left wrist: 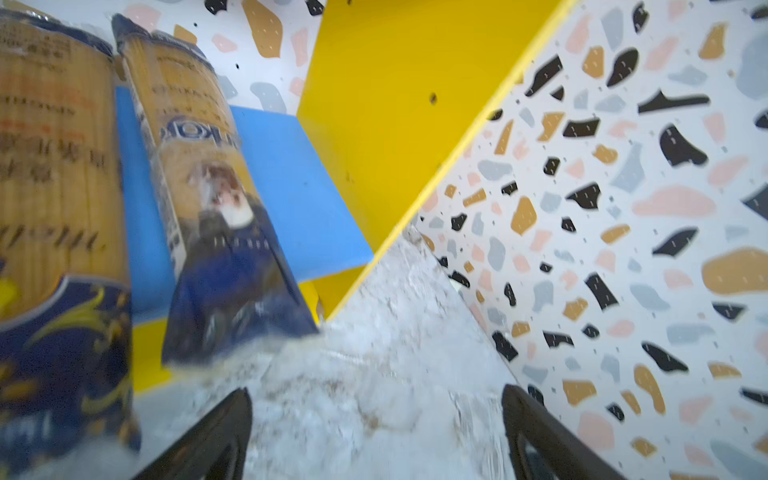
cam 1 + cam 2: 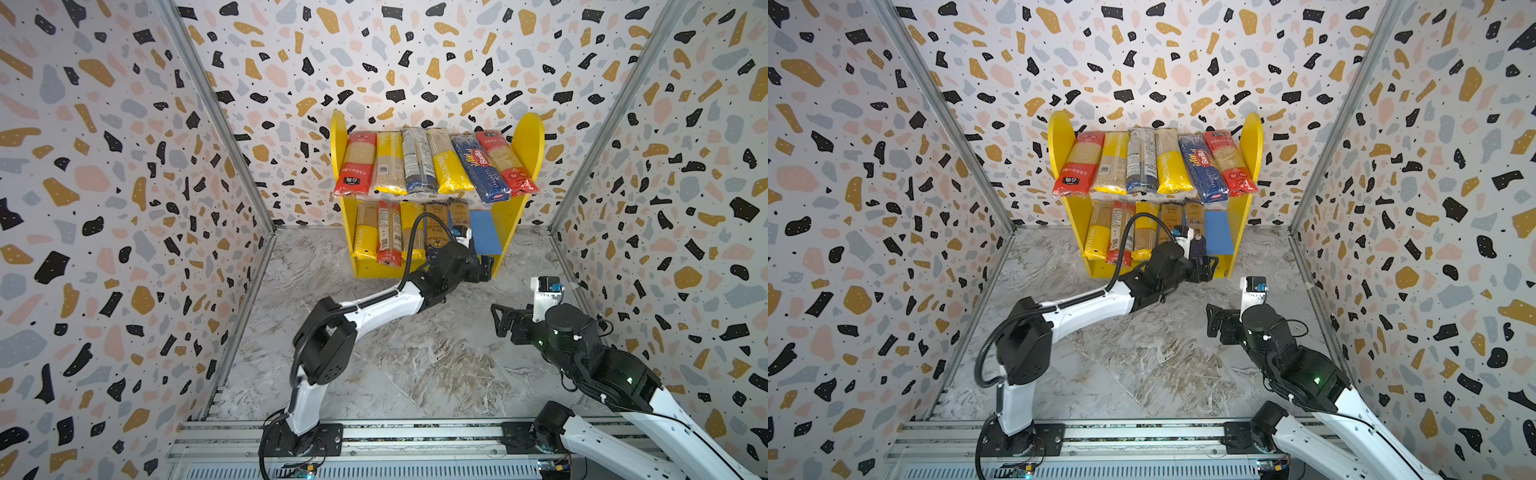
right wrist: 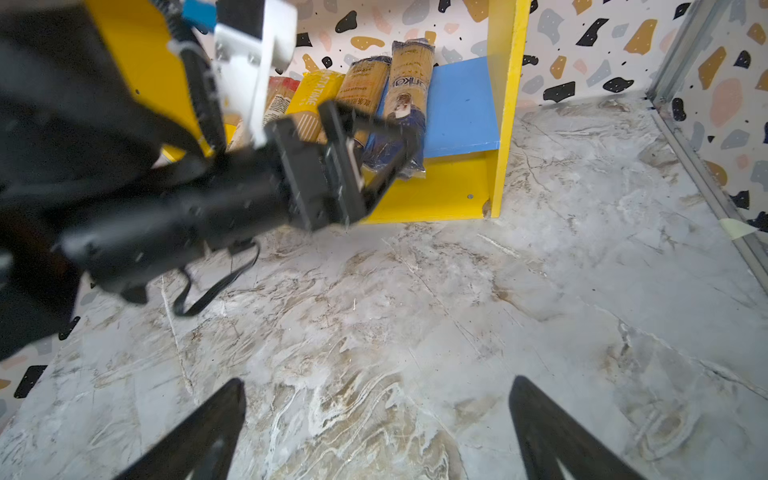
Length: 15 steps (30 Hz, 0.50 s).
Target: Place and organize the pasta boxes and bags onto the shelf
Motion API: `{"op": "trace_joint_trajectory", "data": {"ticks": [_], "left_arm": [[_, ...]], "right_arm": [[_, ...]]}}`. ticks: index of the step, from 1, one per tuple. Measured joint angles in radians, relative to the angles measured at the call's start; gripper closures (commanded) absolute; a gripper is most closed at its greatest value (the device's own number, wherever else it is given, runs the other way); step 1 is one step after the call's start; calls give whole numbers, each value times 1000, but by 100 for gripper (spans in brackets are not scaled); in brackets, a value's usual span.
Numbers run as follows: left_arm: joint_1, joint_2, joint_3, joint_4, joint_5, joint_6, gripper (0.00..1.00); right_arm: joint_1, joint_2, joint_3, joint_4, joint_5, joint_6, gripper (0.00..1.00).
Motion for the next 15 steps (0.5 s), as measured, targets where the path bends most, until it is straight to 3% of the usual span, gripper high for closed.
{"op": "trace_joint_trajectory", "data": {"ticks": [7, 15], "left_arm": [[3, -558, -518, -39, -140, 69, 0], [5, -1091, -758, -251, -511, 116, 0]], "right_arm": [[-5, 60, -27, 64, -8, -17, 1], [-22, 133, -117, 143, 19, -51, 1]]}}
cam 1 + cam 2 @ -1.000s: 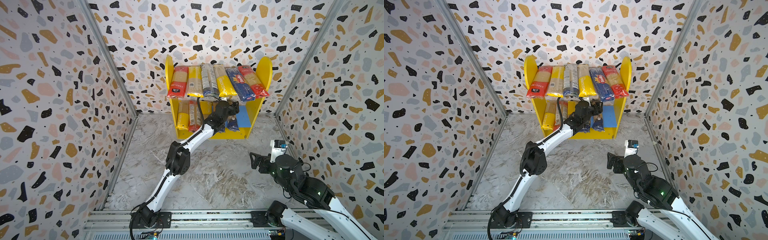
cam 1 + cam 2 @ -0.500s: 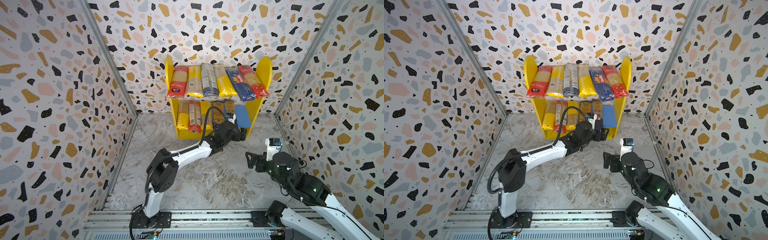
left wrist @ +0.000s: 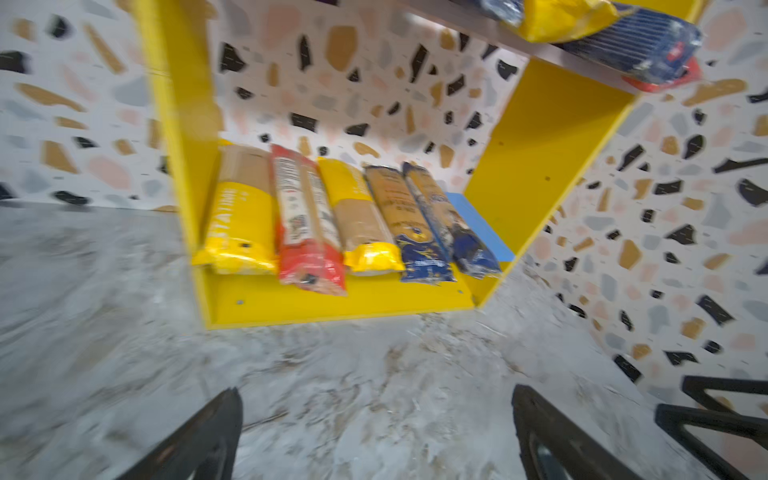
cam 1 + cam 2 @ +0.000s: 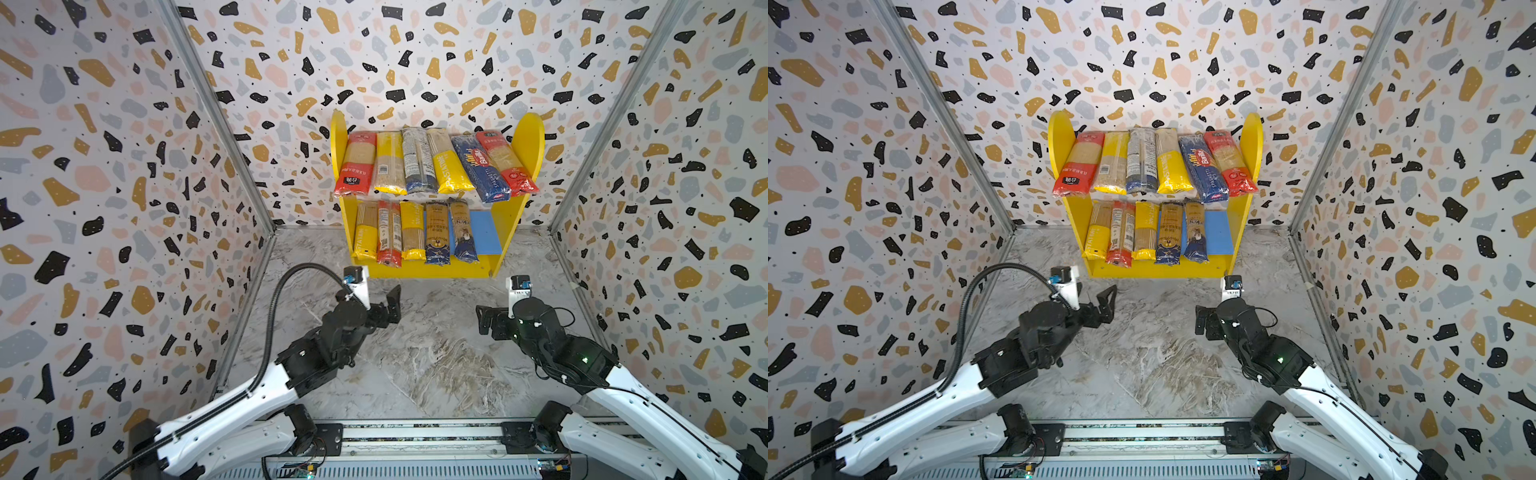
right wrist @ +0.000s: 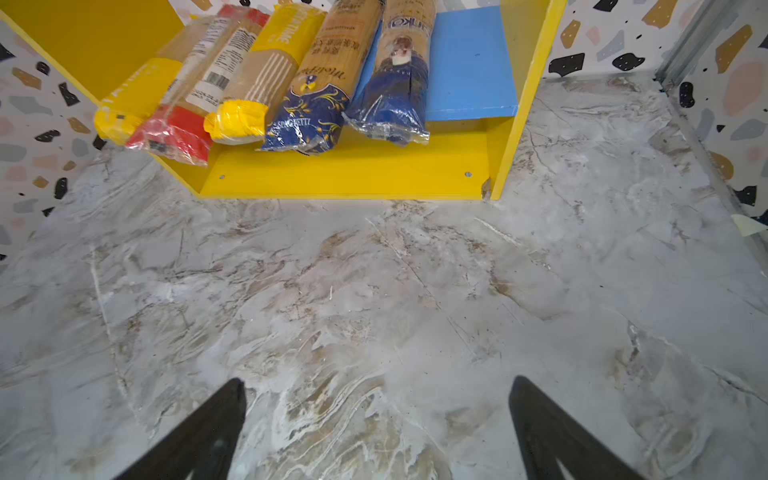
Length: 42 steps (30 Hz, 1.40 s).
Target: Place and organize the pasta boxes and bags onto the shelf
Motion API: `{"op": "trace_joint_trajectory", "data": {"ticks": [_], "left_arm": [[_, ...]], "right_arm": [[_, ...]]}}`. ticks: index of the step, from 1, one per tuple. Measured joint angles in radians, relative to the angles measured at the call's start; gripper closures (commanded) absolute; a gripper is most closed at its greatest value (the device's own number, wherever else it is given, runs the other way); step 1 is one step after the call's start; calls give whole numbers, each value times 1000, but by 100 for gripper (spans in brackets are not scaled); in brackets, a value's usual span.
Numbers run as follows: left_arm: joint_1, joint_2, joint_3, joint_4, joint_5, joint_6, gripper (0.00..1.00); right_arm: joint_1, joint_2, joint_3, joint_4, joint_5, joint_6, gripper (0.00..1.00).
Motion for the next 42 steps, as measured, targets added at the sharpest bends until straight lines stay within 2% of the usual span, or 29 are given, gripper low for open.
{"op": "trace_joint_trajectory", "data": {"ticks": [4, 7, 14, 21, 27, 30, 37, 42], "left_arm": [[0, -146, -89, -104, -132, -11, 0], [0, -206, -119, -166, -207, -30, 0], [0, -213, -134, -221, -364, -60, 1], [1, -124, -215, -131, -473, -22, 1], [16, -101, -335, 50, -538, 37, 0], [89, -71, -359, 129, -525, 64, 1], [374, 48, -363, 282, -385, 117, 1], [489, 164, -367, 420, -300, 186, 1]], "right_arm": [[-40, 40, -16, 56, -13, -26, 1], [-86, 69, -35, 100, -36, -37, 1], [-190, 90, -92, 169, -87, -58, 1], [-337, 92, -121, 243, -129, -90, 1], [-383, 82, -221, 359, -128, -145, 1], [-390, 77, -272, 441, -88, -161, 1], [-441, 91, -375, 664, -4, -193, 1], [-487, 180, -385, 782, 8, -220, 1]]}}
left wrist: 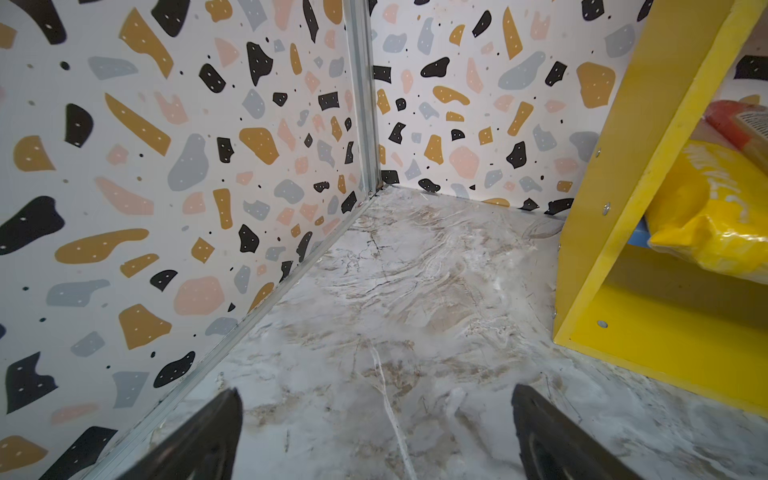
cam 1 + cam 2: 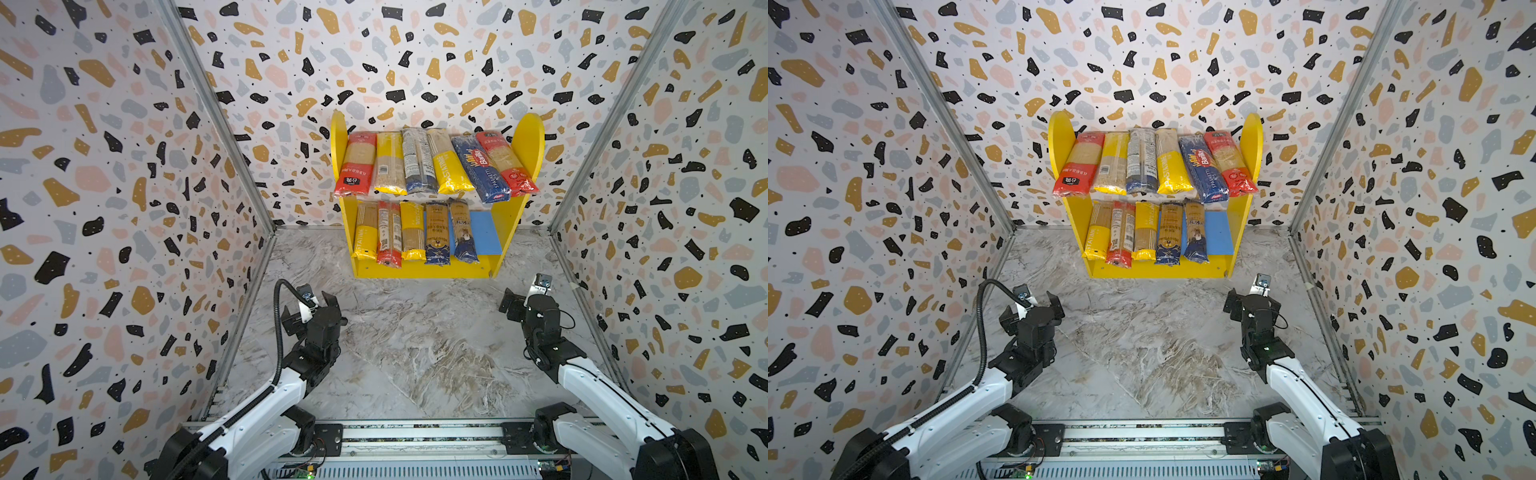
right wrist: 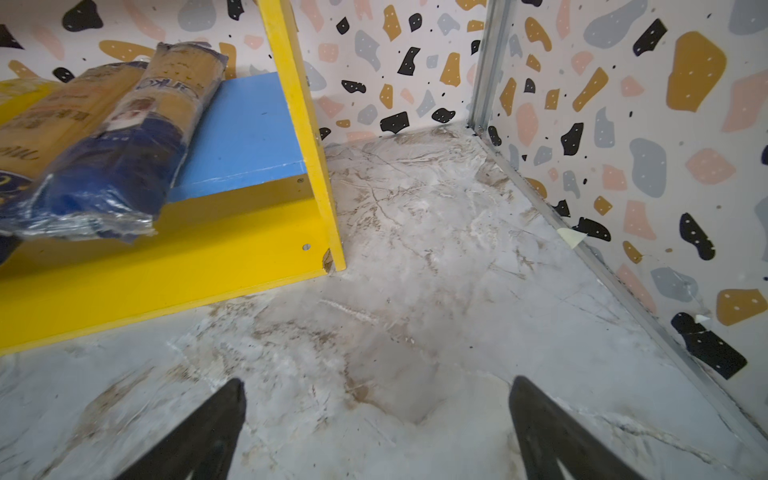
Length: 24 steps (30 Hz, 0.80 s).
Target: Place and organize the pasta boxes and bags onto the shelf
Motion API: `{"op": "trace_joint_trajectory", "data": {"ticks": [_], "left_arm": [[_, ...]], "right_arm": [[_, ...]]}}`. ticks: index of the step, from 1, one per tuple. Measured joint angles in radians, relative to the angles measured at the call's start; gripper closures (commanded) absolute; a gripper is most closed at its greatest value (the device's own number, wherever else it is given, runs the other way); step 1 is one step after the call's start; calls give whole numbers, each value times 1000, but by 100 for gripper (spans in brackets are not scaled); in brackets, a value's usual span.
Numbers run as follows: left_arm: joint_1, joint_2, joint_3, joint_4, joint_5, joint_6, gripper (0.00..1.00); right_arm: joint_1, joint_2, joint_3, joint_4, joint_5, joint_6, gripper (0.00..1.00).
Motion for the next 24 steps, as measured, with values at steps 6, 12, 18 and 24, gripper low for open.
{"op": "trace_joint_trajectory", "data": {"ticks": [6, 12, 18, 24], "left_arm": [[110, 187, -13, 219, 80, 109, 1], [205, 250, -65, 402, 142, 163, 1], [291, 269, -83, 492, 198, 151, 1], [291, 344, -217, 668, 244, 152, 1]], "right_arm": [[-15, 80, -82, 187, 5, -48, 1], [-26, 127, -158, 359, 30, -97, 1], [-33, 189, -201, 549, 29, -146, 1], [-57, 369, -225, 750, 23, -223, 1]]}}
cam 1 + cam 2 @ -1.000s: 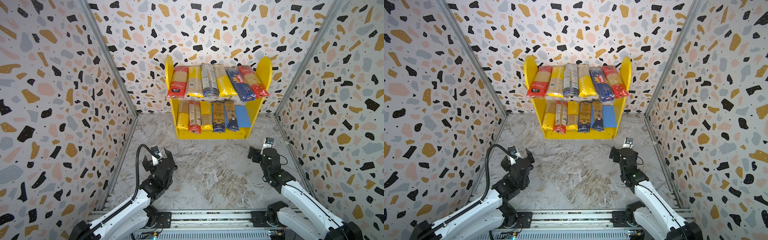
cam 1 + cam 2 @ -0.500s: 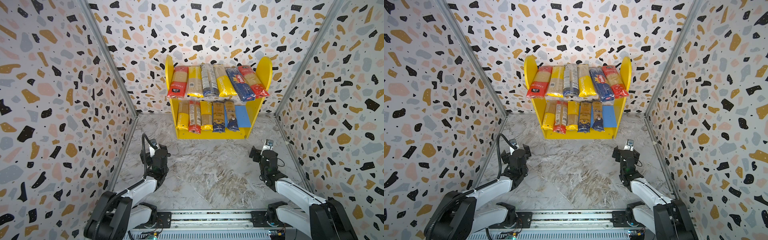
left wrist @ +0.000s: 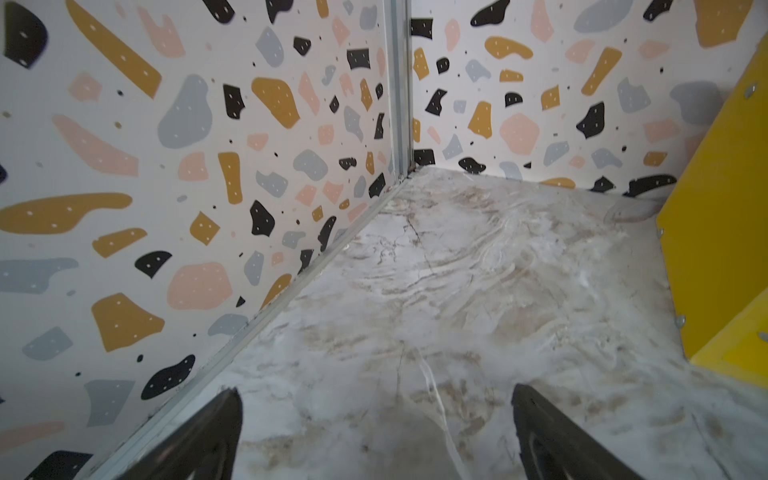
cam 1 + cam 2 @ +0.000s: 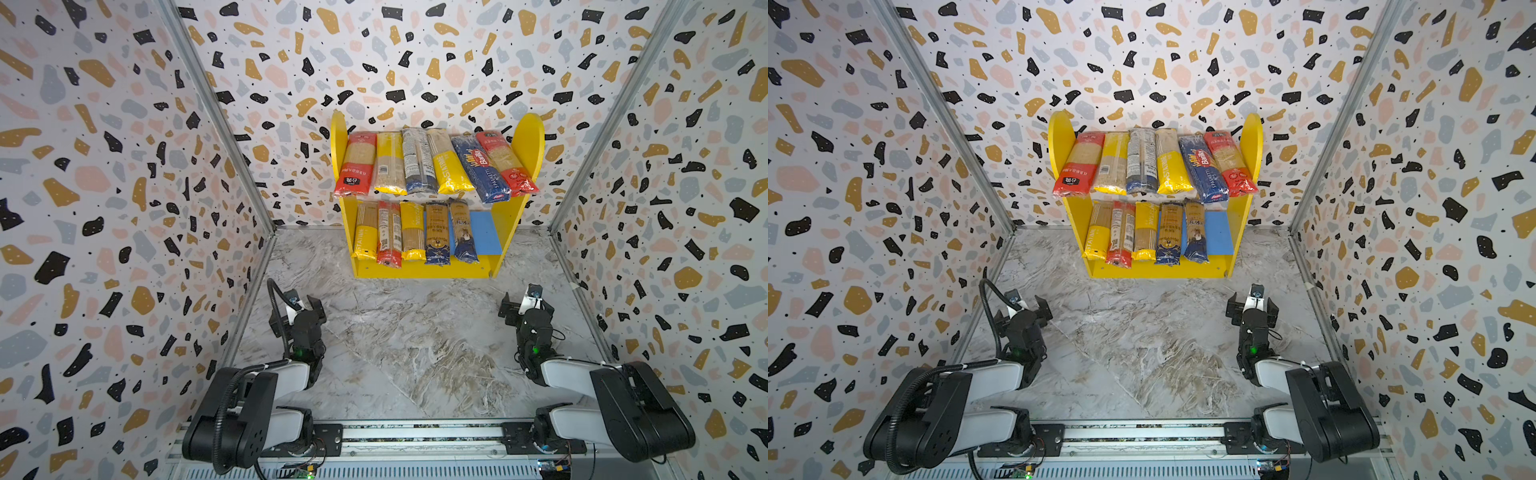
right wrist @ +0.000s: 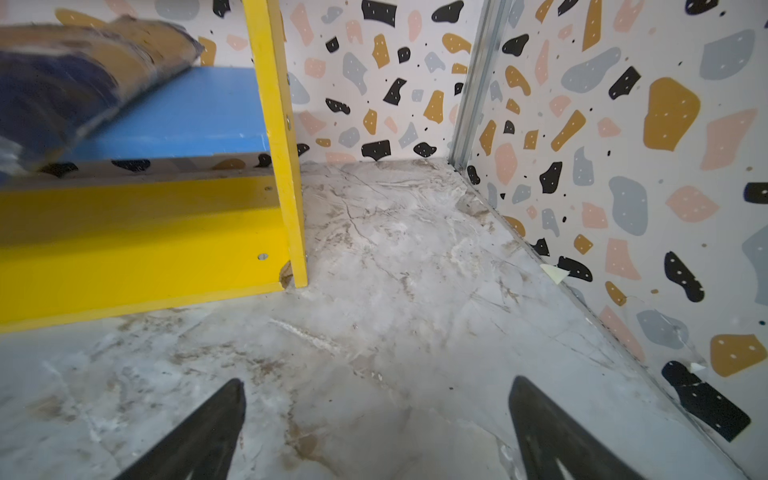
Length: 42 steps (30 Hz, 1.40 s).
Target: Place and organize the pasta boxes and bags onto the shelf
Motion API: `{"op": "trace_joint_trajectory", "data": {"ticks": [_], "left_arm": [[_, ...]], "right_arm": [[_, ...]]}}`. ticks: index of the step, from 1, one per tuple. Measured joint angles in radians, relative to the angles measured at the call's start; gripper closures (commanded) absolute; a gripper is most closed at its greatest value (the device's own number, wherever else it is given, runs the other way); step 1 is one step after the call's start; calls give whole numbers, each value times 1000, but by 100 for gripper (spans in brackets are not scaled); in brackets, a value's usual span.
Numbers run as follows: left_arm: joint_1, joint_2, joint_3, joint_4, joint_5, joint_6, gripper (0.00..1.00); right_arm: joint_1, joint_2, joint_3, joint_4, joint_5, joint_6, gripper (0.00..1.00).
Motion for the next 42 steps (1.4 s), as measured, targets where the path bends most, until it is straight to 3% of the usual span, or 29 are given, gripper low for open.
{"op": "trace_joint_trajectory", "data": {"ticks": [4, 9, 14, 24, 32, 42], "left_arm": [[-3, 78, -13, 94, 50, 22, 0], [-5, 87, -12, 130, 86, 32, 0], [-5, 89, -10, 136, 99, 33, 1], [-5, 84, -11, 159, 109, 34, 1], [8, 84, -10, 159, 275, 90, 1], [12, 84, -11, 158, 304, 97, 0]], "right_arm": [[-58, 98, 0, 102, -74, -26, 1], [-109, 155, -4, 188, -223, -47, 1], [-125, 161, -6, 226, -301, -58, 1], [-117, 161, -17, 255, -320, -65, 1], [-132, 161, -17, 254, -400, -82, 1], [-136, 161, -17, 253, -444, -88, 1]]}}
